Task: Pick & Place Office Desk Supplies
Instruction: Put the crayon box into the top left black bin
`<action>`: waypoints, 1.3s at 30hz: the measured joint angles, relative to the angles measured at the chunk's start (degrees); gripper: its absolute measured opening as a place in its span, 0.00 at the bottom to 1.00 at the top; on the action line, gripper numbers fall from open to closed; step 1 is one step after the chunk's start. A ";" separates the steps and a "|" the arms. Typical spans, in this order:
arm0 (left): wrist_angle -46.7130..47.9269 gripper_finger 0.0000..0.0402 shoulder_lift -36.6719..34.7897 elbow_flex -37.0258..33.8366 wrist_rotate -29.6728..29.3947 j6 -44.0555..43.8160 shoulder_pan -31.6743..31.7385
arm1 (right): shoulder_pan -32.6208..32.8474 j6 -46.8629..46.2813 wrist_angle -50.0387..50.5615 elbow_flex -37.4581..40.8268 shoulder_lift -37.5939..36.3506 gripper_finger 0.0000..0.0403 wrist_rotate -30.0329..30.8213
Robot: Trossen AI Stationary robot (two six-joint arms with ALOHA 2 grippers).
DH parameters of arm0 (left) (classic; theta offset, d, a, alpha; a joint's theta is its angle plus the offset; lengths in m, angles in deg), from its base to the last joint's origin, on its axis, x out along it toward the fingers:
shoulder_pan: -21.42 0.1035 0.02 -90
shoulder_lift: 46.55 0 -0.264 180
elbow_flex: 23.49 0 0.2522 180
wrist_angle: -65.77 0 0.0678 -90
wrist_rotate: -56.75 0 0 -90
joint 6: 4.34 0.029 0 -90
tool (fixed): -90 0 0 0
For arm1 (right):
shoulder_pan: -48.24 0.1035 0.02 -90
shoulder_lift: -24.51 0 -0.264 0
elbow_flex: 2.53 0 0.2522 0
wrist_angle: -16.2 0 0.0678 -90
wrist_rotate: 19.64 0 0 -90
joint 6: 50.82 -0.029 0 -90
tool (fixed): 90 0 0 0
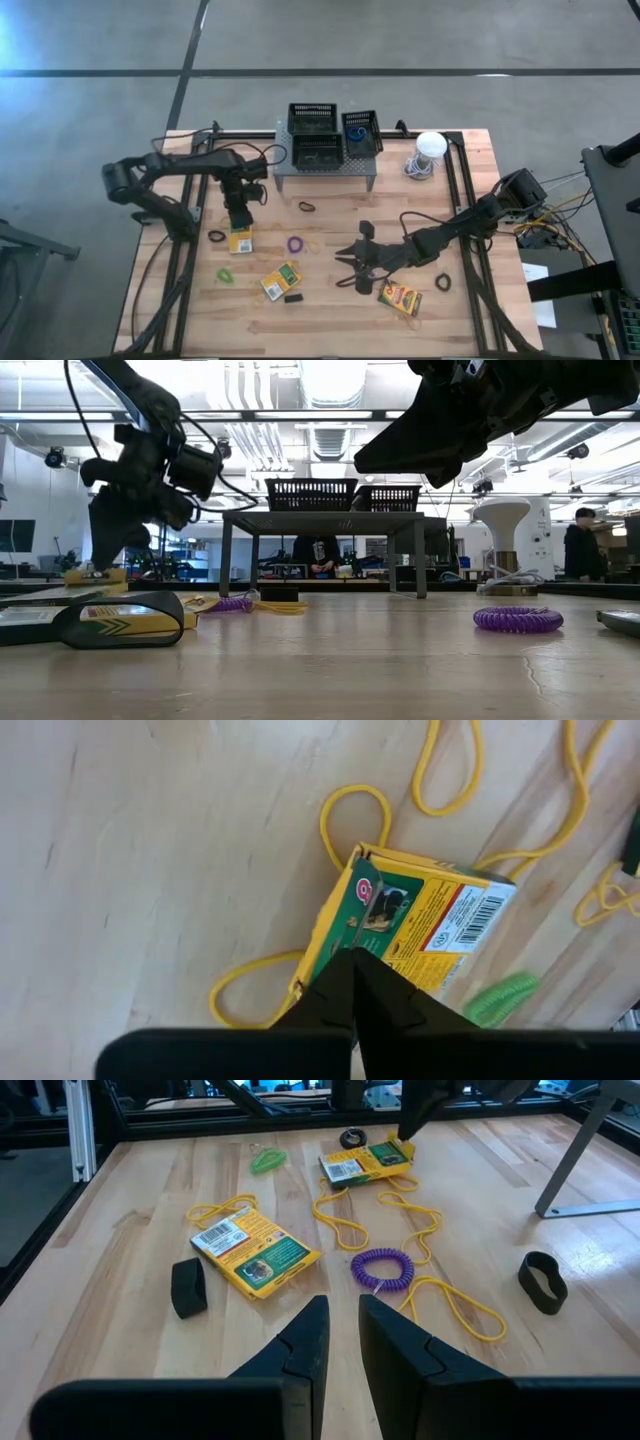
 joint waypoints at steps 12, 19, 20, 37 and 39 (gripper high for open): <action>5.89 0.00 -9.26 1.99 -0.15 -9.41 -5.71 | 0.00 -0.01 -0.06 0.00 0.00 0.14 0.00; 5.36 0.00 -16.97 2.25 0.42 -22.88 -14.17 | 0.00 -2.65 -0.02 -0.02 0.00 0.14 -0.02; 5.09 0.00 -17.83 2.25 0.42 -25.08 -15.67 | 0.00 -2.80 0.02 -0.10 0.00 0.14 -0.02; -11.62 0.00 -20.83 2.19 -7.93 -53.06 -36.93 | -0.40 5.05 -5.88 -0.22 0.00 0.17 -1.02; -13.97 0.00 -20.83 2.19 -8.38 -53.84 -38.03 | -1.14 7.00 -6.88 -0.55 0.02 0.21 -2.88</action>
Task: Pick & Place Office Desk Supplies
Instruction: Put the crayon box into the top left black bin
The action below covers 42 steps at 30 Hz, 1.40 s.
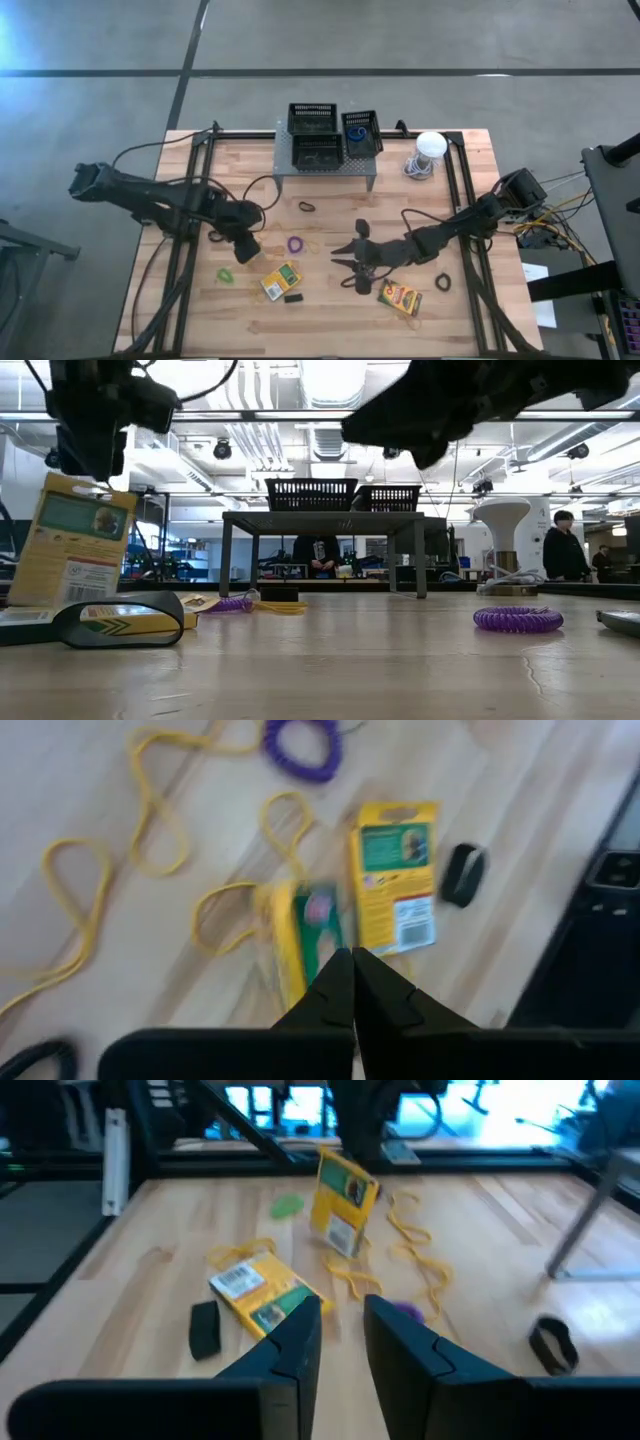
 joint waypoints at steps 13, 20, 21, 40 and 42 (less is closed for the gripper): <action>-3.90 0.00 0.00 0.00 -3.14 0.06 -3.24 | -10.07 11.90 4.99 -23.66 18.63 0.43 -16.75; -1.30 0.00 0.00 0.00 -7.34 -4.99 -9.05 | -11.19 9.90 25.71 -34.91 21.41 0.50 -14.91; 0.02 0.00 0.00 -0.17 -9.09 -7.51 -11.00 | -10.82 8.96 27.96 -35.00 20.78 0.49 -13.60; 0.19 0.23 -0.75 -19.28 -29.39 -49.29 -27.24 | -12.57 15.11 14.50 -25.35 17.33 0.39 -11.40; 0.65 0.29 -0.90 -19.82 -29.54 -49.26 -24.97 | -12.85 15.13 14.32 -25.35 17.33 0.38 -12.76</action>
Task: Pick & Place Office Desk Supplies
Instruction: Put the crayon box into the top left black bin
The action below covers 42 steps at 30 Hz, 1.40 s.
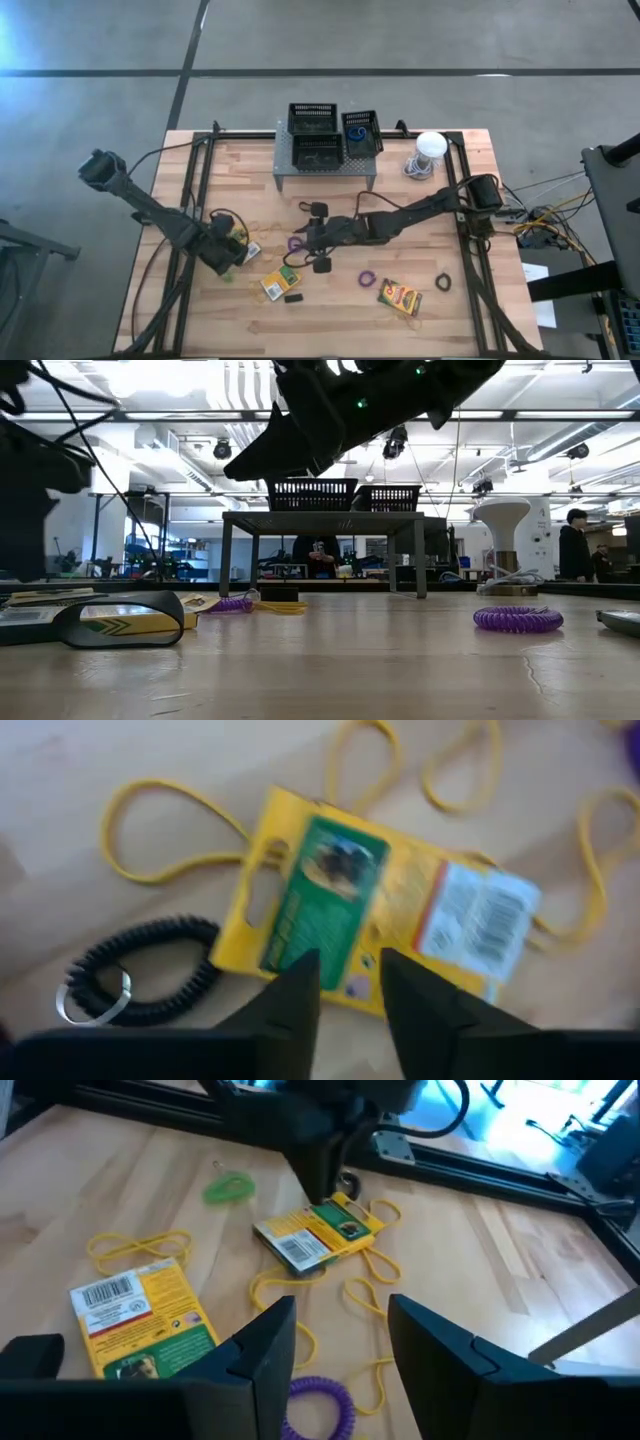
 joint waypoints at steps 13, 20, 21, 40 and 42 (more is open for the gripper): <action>0.85 0.61 -0.60 -1.64 2.22 8.37 12.81 | 0.11 -0.97 -0.22 0.97 0.02 0.37 -0.82; -8.24 0.56 -3.59 -7.03 5.04 10.38 14.31 | 0.11 -1.20 -0.26 1.40 0.07 0.37 -0.94; -9.51 0.55 -4.39 -7.63 5.17 10.41 14.31 | 0.11 -1.38 -0.27 1.40 0.07 0.37 -0.94; -12.61 0.02 -18.10 -9.19 6.59 18.39 14.29 | 0.11 -3.04 -0.38 1.46 0.07 0.34 -0.93; -12.48 0.01 -18.40 -9.19 6.63 19.20 14.29 | 0.11 -3.05 -0.38 1.46 0.07 0.33 -0.93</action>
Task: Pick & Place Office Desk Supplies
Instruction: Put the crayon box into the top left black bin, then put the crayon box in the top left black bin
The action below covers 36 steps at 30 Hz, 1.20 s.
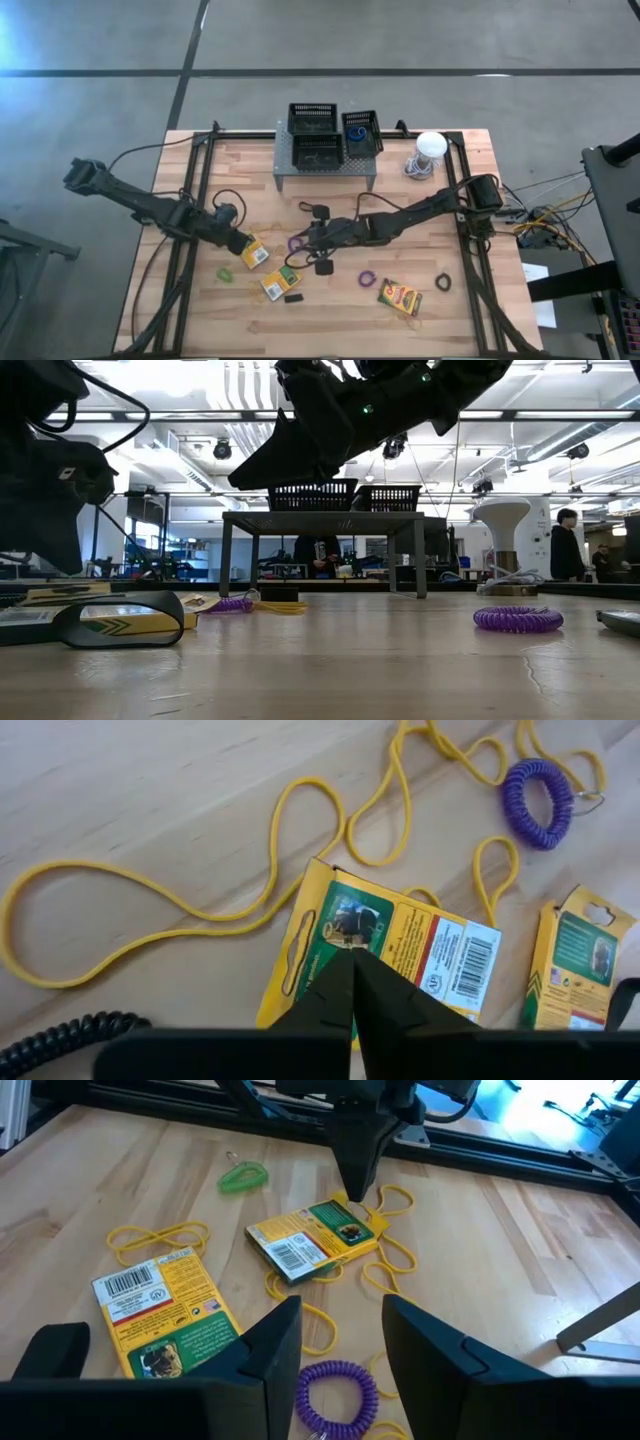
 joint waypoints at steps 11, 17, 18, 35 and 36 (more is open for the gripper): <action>0.89 0.12 -0.31 0.02 0.63 5.16 0.36 | 0.00 0.01 0.00 0.00 0.00 0.32 0.00; 5.29 0.34 -0.29 -0.15 0.58 2.17 3.08 | 0.00 0.00 -0.11 0.00 0.00 0.31 0.00; 5.10 0.38 -0.31 -0.63 0.60 1.62 3.53 | 0.00 0.00 -0.11 0.00 0.00 0.31 0.00; -6.37 0.19 -0.31 -5.84 8.95 1.69 4.35 | 0.01 -1.07 -0.15 0.00 0.00 0.30 0.00; -6.40 0.14 -0.31 -5.84 9.07 1.92 4.35 | 0.02 -1.07 -0.15 0.00 0.00 0.29 0.00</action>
